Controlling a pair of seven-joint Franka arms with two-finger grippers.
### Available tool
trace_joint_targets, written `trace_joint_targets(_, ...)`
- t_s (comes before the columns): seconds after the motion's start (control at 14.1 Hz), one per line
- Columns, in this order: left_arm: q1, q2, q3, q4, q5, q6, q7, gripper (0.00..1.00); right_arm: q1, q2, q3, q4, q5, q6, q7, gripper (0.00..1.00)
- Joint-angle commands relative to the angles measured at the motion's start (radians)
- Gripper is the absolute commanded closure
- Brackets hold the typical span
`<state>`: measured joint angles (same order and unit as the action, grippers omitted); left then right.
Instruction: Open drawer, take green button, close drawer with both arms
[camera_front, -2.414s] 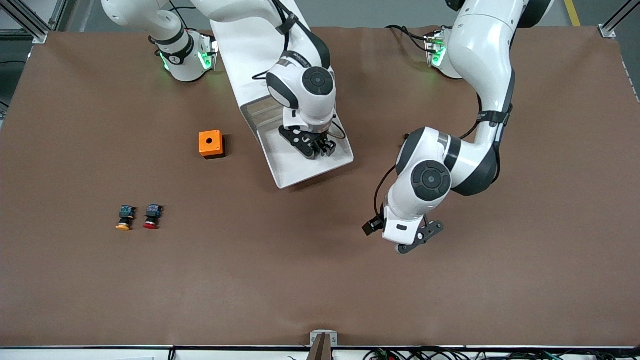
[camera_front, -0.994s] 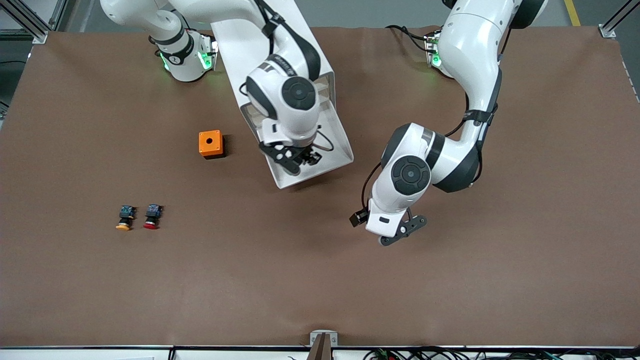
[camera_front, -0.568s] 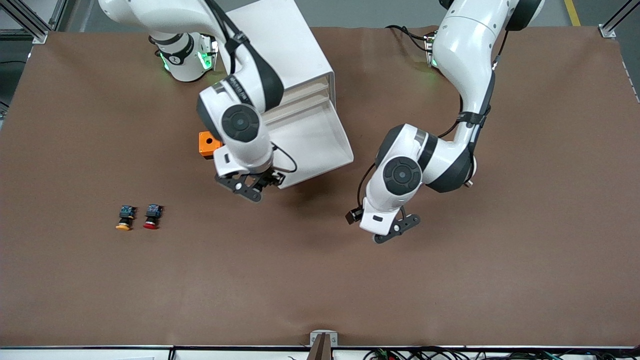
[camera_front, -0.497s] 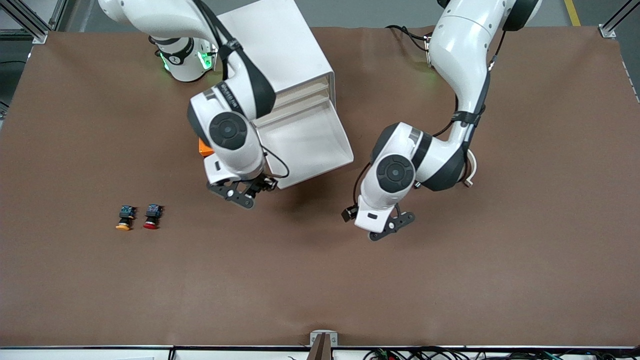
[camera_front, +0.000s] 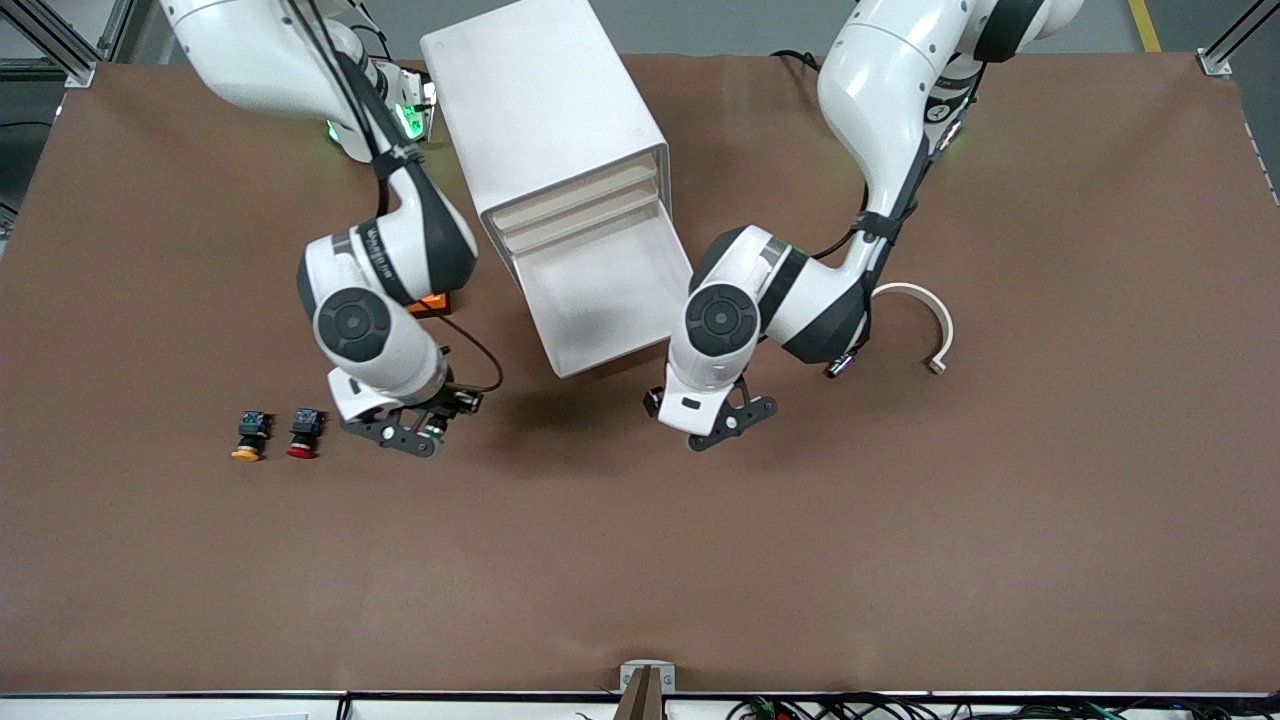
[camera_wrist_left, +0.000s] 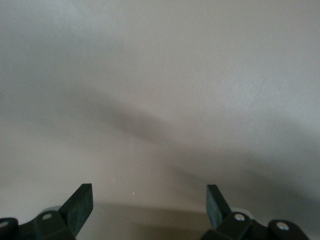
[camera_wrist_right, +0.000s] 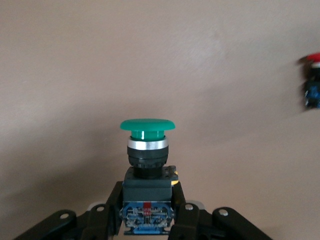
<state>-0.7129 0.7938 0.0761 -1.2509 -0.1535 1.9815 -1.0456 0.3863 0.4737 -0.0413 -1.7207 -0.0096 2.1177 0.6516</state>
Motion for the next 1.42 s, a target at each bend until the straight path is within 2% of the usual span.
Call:
trace_joint_targets(0.0,-0.023,0.015,0.002,-0.005,-0.027,0.014,-0.013,0.0,-0.075,-0.021,0.018,-0.034,-0.018,0.025,-0.113,1.0)
trace_joint_targets(0.21,-0.057,0.028,0.002,-0.01,-0.021,0.014,0.007,0.0,-0.115,-0.024,0.018,-0.046,-0.018,0.027,-0.182,1.0)
trace_joint_targets(0.43,-0.08,0.038,0.002,-0.01,-0.021,0.014,0.03,0.0,-0.144,-0.062,0.018,-0.167,-0.018,0.157,-0.211,1.0)
trace_joint_targets(0.64,-0.102,0.042,-0.004,-0.012,-0.028,0.016,0.032,0.0,-0.185,-0.066,0.018,-0.207,-0.018,0.202,-0.274,1.0)
trace_joint_targets(0.71,-0.102,0.045,-0.027,-0.012,-0.028,0.016,0.032,0.0,-0.187,-0.066,0.018,-0.221,-0.018,0.214,-0.274,1.0)
trace_joint_targets(0.99,-0.111,0.044,-0.059,-0.032,-0.028,0.014,0.029,0.0,-0.205,-0.078,0.02,-0.327,-0.016,0.369,-0.314,1.0)
trace_joint_targets(1.35,-0.122,0.045,-0.094,-0.042,-0.029,0.014,0.03,0.0,-0.237,-0.064,0.02,-0.333,-0.016,0.409,-0.358,1.0)
